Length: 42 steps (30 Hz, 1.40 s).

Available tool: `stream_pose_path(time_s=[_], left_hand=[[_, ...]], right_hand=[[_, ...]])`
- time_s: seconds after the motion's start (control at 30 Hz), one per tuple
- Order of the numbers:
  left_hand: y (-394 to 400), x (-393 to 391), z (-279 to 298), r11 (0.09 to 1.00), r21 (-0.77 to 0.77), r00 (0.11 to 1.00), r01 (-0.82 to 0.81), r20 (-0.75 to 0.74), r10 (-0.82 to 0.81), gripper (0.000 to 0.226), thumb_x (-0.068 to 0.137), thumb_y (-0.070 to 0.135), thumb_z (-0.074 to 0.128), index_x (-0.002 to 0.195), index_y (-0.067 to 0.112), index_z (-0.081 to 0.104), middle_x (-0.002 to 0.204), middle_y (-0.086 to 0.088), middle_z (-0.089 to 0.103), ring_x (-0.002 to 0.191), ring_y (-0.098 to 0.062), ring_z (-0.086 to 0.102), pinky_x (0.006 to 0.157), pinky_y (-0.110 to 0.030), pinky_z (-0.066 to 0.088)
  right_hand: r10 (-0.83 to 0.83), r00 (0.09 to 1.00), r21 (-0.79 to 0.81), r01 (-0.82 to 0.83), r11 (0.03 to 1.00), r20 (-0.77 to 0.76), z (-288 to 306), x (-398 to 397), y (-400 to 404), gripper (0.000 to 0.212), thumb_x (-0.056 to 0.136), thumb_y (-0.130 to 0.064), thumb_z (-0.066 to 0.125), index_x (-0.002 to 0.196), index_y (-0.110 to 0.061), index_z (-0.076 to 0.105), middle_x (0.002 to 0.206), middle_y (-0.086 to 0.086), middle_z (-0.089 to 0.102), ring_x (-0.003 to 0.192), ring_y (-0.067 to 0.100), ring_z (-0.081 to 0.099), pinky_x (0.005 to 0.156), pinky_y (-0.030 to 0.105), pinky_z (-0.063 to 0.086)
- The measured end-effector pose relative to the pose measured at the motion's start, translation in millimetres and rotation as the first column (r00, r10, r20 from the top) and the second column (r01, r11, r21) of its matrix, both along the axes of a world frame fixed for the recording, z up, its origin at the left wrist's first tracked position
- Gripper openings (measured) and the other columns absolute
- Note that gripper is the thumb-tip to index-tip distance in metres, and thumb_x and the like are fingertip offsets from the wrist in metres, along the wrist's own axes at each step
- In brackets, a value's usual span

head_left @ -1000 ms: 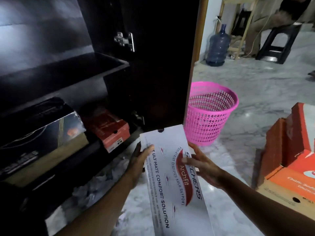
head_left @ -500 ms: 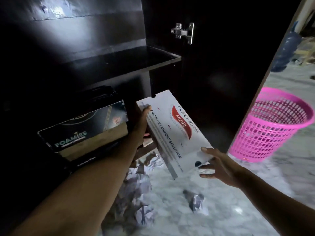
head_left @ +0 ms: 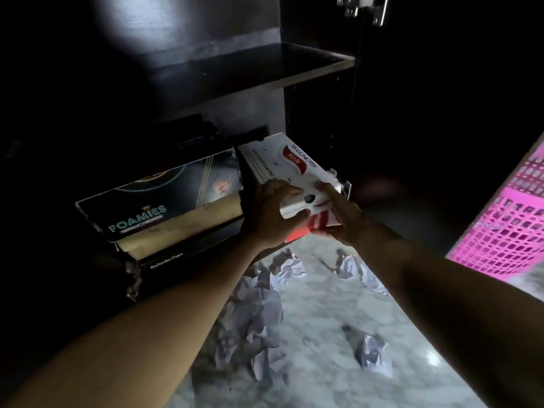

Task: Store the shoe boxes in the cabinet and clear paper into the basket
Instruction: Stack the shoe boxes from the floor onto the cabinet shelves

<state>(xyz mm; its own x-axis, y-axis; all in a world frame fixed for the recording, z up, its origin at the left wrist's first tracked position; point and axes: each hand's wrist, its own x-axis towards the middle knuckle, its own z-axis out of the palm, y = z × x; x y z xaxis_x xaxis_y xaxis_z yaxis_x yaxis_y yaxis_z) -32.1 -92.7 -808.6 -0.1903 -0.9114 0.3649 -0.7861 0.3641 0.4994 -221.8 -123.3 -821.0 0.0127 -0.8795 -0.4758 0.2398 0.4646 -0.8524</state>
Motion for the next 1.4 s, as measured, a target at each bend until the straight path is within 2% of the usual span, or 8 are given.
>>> stream_pose_path(time_s=[0.1, 0.23, 0.4, 0.57, 0.67, 1.0, 1.23, 1.4], left_hand=[[-17.0, 11.5, -3.3, 1.0, -0.003, 0.991, 0.02, 0.135, -0.02, 0.046, 0.09, 0.032, 0.071, 0.136, 0.027, 0.064, 0.139, 0.001, 0.055, 0.131, -0.018, 0.047, 0.107, -0.026, 0.039], [-48.6, 9.9, 3.7, 0.998, -0.041, 0.976, -0.04, 0.214, 0.048, 0.043, 0.096, 0.026, 0.066, 0.139, 0.025, 0.06, 0.14, -0.001, 0.059, 0.134, -0.024, 0.047, 0.108, -0.032, 0.04], [-77.1, 5.7, 3.8, 0.971, -0.049, 0.914, -0.234, 0.329, 0.237, 0.04, 0.095, 0.025, 0.065, 0.134, 0.028, 0.057, 0.137, -0.001, 0.062, 0.136, -0.032, 0.045, 0.106, -0.044, 0.041], [-90.7, 6.6, 4.6, 0.977, 0.029, 0.921, -0.209, 0.342, 0.187, 0.048, 0.088, 0.022, 0.068, 0.133, 0.024, 0.054, 0.14, -0.003, 0.059, 0.137, -0.032, 0.048, 0.111, -0.048, 0.042], [-83.3, 6.8, 6.4, 0.977, 0.064, 0.915, -0.204, 0.368, 0.167, 0.061, 0.088, 0.042, 0.065, 0.143, 0.022, 0.047, 0.152, -0.009, 0.049, 0.145, -0.035, 0.038, 0.118, -0.053, 0.035], [22.6, -79.8, 21.4, 0.996, 0.017, 0.994, 0.083, -0.068, -0.082, 0.028, 0.086, 0.031, 0.062, 0.114, 0.026, 0.065, 0.112, 0.0, 0.067, 0.105, -0.023, 0.064, 0.09, -0.041, 0.053], [85.7, -227.5, 23.3, 0.92, 0.231, 0.942, 0.318, -0.188, -0.278, 0.024, 0.08, 0.023, 0.064, 0.102, 0.028, 0.068, 0.094, 0.007, 0.07, 0.088, -0.019, 0.068, 0.08, -0.04, 0.057], [132.8, -348.9, 40.4, 0.789, 0.301, 0.841, 0.536, -0.264, -0.471, 0.027, 0.084, 0.034, 0.063, 0.107, 0.023, 0.07, 0.088, 0.003, 0.071, 0.082, -0.021, 0.07, 0.073, -0.034, 0.056]], right_hand=[[-0.003, 1.0, -0.028, 0.003, 1.0, -0.007, -4.7, 17.3, -25.1, 0.062, 0.079, -0.055, 0.083, 0.115, -0.008, 0.067, 0.098, 0.014, 0.07, 0.069, 0.022, 0.066, 0.066, 0.038, 0.063], [-0.081, 0.968, -0.077, 0.064, 0.995, -0.239, -10.5, 31.3, -52.2, 0.097, 0.065, -0.078, 0.072, 0.14, -0.019, 0.051, 0.117, 0.011, 0.07, 0.093, 0.029, 0.074, 0.059, 0.039, 0.064], [0.06, 0.955, -0.179, -0.115, 0.977, -0.29, -5.7, 39.7, -41.4, 0.042, 0.105, -0.039, 0.051, 0.147, -0.035, 0.047, 0.119, 0.0, 0.062, 0.114, 0.026, 0.06, 0.097, 0.044, 0.056], [0.136, 0.941, -0.19, -0.202, 0.961, -0.311, 1.5, 41.8, -31.6, 0.037, 0.107, -0.035, 0.048, 0.143, -0.032, 0.053, 0.126, 0.017, 0.064, 0.112, 0.028, 0.064, 0.101, 0.044, 0.053], [0.142, 0.923, -0.228, -0.234, 0.945, -0.357, 2.4, 29.6, -23.3, 0.02, 0.105, -0.025, 0.055, 0.12, -0.032, 0.066, 0.109, 0.009, 0.065, 0.081, 0.018, 0.062, 0.082, 0.034, 0.052], [0.043, 0.826, -0.227, -0.205, 0.952, -0.562, 44.4, -92.5, 92.9, 0.016, 0.096, -0.018, 0.064, 0.09, -0.025, 0.077, 0.089, 0.008, 0.078, 0.072, 0.016, 0.068, 0.069, 0.033, 0.054], [-0.164, 0.768, -0.255, 0.0, 0.967, -0.619, 69.1, -218.9, 214.4, 0.011, 0.094, -0.017, 0.064, 0.091, -0.015, 0.075, 0.085, 0.004, 0.074, 0.076, 0.016, 0.066, 0.065, 0.025, 0.051], [-0.434, 0.497, -0.331, 0.285, 0.9, -0.751, 84.3, -319.1, 293.2, 0.019, 0.085, -0.031, 0.065, 0.094, -0.023, 0.078, 0.095, -0.002, 0.08, 0.088, 0.014, 0.074, 0.081, 0.028, 0.057]])
